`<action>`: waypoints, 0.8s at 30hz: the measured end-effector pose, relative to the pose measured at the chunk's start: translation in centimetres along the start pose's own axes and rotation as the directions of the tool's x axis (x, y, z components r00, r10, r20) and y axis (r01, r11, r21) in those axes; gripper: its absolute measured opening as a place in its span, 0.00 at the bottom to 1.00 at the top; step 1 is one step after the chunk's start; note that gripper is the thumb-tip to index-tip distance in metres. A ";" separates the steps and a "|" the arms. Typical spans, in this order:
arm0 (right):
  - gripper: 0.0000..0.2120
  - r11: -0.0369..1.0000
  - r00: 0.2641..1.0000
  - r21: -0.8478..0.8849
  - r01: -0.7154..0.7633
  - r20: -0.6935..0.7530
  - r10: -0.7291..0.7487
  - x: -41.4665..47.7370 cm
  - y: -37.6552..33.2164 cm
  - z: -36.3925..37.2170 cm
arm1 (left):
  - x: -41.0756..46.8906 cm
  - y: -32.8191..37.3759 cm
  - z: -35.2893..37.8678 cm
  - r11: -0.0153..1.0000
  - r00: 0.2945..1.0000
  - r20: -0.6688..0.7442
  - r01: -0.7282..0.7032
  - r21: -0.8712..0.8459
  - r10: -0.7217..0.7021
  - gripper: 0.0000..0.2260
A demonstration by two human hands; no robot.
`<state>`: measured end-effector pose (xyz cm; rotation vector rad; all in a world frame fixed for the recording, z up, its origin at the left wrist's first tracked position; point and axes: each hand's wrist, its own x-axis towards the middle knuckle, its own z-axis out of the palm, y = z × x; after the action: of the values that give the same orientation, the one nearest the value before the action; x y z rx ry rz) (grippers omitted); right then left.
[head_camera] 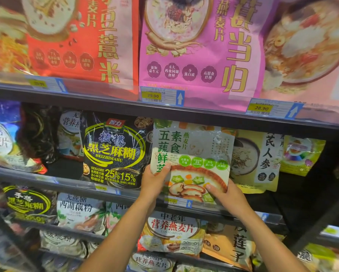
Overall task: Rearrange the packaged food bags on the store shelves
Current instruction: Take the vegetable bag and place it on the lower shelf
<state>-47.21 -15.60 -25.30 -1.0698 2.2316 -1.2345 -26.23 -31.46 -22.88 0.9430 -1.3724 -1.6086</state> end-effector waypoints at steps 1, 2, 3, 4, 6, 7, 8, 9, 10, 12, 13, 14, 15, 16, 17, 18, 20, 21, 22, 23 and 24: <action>0.30 1.000 1.000 -0.009 -0.009 -0.010 0.009 -0.2 -0.1 0.1 | -0.1 0.0 -0.1 1.000 1.000 -0.003 0.007 0.006 -0.007 0.15; 0.30 1.000 1.000 -0.019 -0.011 -0.020 0.011 -0.3 -0.1 0.1 | -0.3 0.0 -0.2 1.000 1.000 0.001 0.014 0.018 -0.014 0.16; 0.29 0.999 1.000 -0.030 -0.012 -0.029 0.011 -0.6 -0.3 0.2 | -0.6 0.2 -0.3 0.999 1.000 0.008 0.021 0.030 -0.021 0.16; 0.28 0.999 0.999 -0.037 -0.010 -0.039 0.008 -0.9 -0.6 0.3 | -0.8 0.2 -0.5 0.999 0.999 0.021 0.024 0.048 -0.025 0.16; 0.26 0.999 0.998 -0.043 -0.004 -0.061 0.002 -1.6 -1.1 0.4 | -1.2 0.1 -0.9 0.996 0.998 0.039 0.043 0.073 -0.046 0.17; 0.25 0.999 0.997 -0.048 -0.002 -0.072 -0.002 -1.9 -1.3 0.5 | -1.4 0.2 -1.2 0.995 0.998 0.047 0.046 0.090 -0.050 0.19; 0.25 0.999 0.996 -0.052 0.000 -0.084 -0.004 -2.3 -1.4 0.5 | -1.7 0.2 -1.5 0.992 0.997 0.063 0.046 0.116 -0.053 0.21; 0.25 0.998 0.995 -0.057 -0.004 -0.100 -0.001 -2.7 -1.5 0.5 | -2.0 0.2 -1.9 0.990 0.996 0.077 0.039 0.135 -0.050 0.23; 0.25 0.998 0.993 -0.062 -0.011 -0.118 0.003 -3.1 -1.5 0.6 | -2.2 0.1 -2.2 0.988 0.995 0.091 0.036 0.150 -0.050 0.25; 0.27 0.994 0.988 -0.109 -0.015 -0.155 -0.002 -4.0 -1.4 0.8 | -3.0 0.3 -2.8 0.986 0.993 0.118 0.010 0.164 -0.030 0.25; 0.28 0.990 0.986 -0.141 -0.021 -0.169 -0.003 -4.5 -1.4 0.9 | -3.6 0.5 -3.1 0.986 0.991 0.129 0.001 0.169 -0.023 0.24; 0.29 0.986 0.983 -0.166 -0.022 -0.183 -0.008 -5.1 -1.4 1.0 | -4.1 0.4 -3.5 0.984 0.990 0.139 0.001 0.178 -0.026 0.27; 0.31 0.982 0.980 -0.184 -0.036 -0.200 -0.001 -5.7 -1.4 1.2 | -4.7 0.5 -3.9 0.982 0.989 0.144 0.011 0.187 -0.039 0.32; 0.33 0.979 0.976 -0.198 -0.049 -0.217 0.005 -6.4 -1.5 1.3 | -5.3 0.3 -4.5 0.976 0.986 0.156 0.017 0.218 -0.052 0.35; 0.35 0.976 0.971 -0.207 -0.065 -0.239 0.014 -7.3 -1.6 1.4 | -6.0 0.3 -5.1 0.969 0.985 0.169 0.003 0.245 -0.046 0.37; 0.36 0.973 0.966 -0.220 -0.072 -0.260 0.013 -8.1 -1.5 1.6 | -6.7 0.0 -5.7 0.956 0.982 0.188 -0.021 0.291 -0.036 0.37; 0.37 0.965 0.961 -0.247 -0.089 -0.276 0.018 -9.9 -1.7 2.0 | -8.0 -0.4 -7.0 0.928 0.977 0.214 -0.060 0.368 -0.021 0.36; 0.37 0.960 0.961 -0.263 -0.099 -0.277 0.024 -10.9 -1.7 2.2 | -8.8 -0.6 -7.7 0.912 0.974 0.227 -0.088 0.401 -0.005 0.35; 0.37 0.955 0.961 -0.277 -0.103 -0.276 0.023 -11.9 -1.7 2.5 | -9.6 -0.8 -8.3 0.894 0.970 0.243 -0.117 0.432 0.009 0.33; 0.36 0.952 0.962 -0.290 -0.103 -0.273 0.021 -13.0 -1.8 2.8 | -10.4 -1.1 -9.0 0.874 0.965 0.263 -0.143 0.464 0.019 0.32; 0.35 0.948 0.962 -0.299 -0.106 -0.272 0.022 -14.1 -1.8 3.2 | -11.1 -1.5 -9.7 0.853 0.958 0.285 -0.165 0.495 0.020 0.32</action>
<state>-35.37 -7.17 -26.08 -0.9749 2.7164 -1.0746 -13.08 -24.97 -25.20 0.9571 -2.0789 -1.3489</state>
